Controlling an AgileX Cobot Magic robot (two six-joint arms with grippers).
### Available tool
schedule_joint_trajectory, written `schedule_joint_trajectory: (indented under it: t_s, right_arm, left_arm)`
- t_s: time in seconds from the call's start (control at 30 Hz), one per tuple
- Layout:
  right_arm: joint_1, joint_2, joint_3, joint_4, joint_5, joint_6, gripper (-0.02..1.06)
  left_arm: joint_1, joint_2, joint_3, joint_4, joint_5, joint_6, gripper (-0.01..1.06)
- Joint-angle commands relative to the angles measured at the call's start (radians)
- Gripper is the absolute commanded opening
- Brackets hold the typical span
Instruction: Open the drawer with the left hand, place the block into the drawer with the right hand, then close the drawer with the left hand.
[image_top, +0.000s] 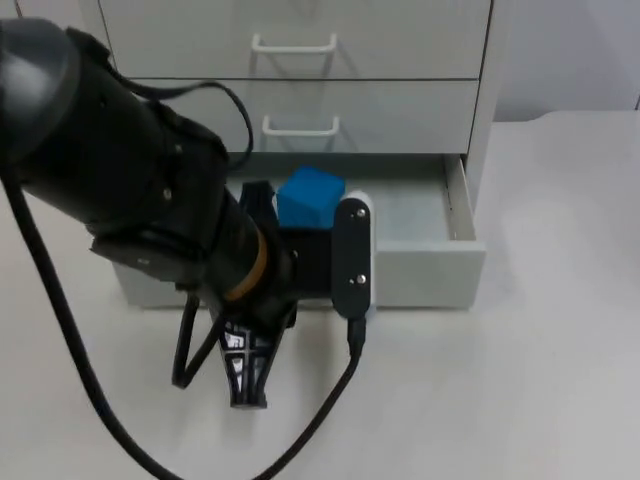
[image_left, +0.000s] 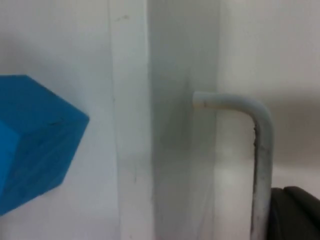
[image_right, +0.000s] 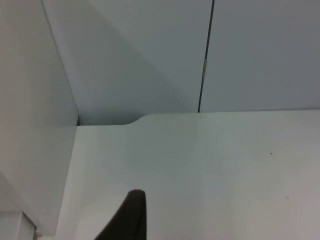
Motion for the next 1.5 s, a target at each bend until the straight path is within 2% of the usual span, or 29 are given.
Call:
schedule_joint_trajectory:
  t_s: [0.0, 0.13, 0.17, 0.23, 0.37, 0.77, 1.27, 1.47]
  right_arm:
    - [-0.002, -0.007, 0.005, -0.006, -0.010, -0.001, 1.05]
    - [-0.002, -0.007, 0.005, -0.006, -0.010, -0.001, 1.05]
    - [-0.002, -0.007, 0.005, -0.006, -0.010, -0.001, 1.05]
    - [-0.002, -0.007, 0.005, -0.006, -0.010, -0.001, 1.05]
    - [-0.002, -0.007, 0.005, -0.006, -0.014, -0.001, 1.05]
    - [-0.002, -0.007, 0.005, -0.006, -0.016, -0.001, 1.05]
    - [-0.002, -0.007, 0.005, -0.006, -0.016, -0.001, 1.05]
    - [-0.002, -0.007, 0.005, -0.009, -0.016, -0.001, 1.05]
  left_arm:
    - [0.003, 0.009, -0.016, 0.096, 0.014, -0.098, 0.00]
    - [0.003, 0.030, -0.052, 0.289, 0.066, -0.318, 0.00]
    - [0.003, 0.035, -0.063, 0.383, 0.077, -0.417, 0.00]
    - [0.003, 0.037, -0.064, 0.411, 0.077, -0.451, 0.00]
    - [0.003, 0.037, -0.065, 0.569, 0.109, -0.638, 0.00]
    - [0.085, 0.058, -0.109, 0.569, 0.100, -0.673, 0.00]
    - [0.096, 0.106, -0.177, 0.569, 0.104, -0.675, 0.00]
    - [0.120, 0.118, -0.213, 0.569, 0.092, -0.725, 0.00]
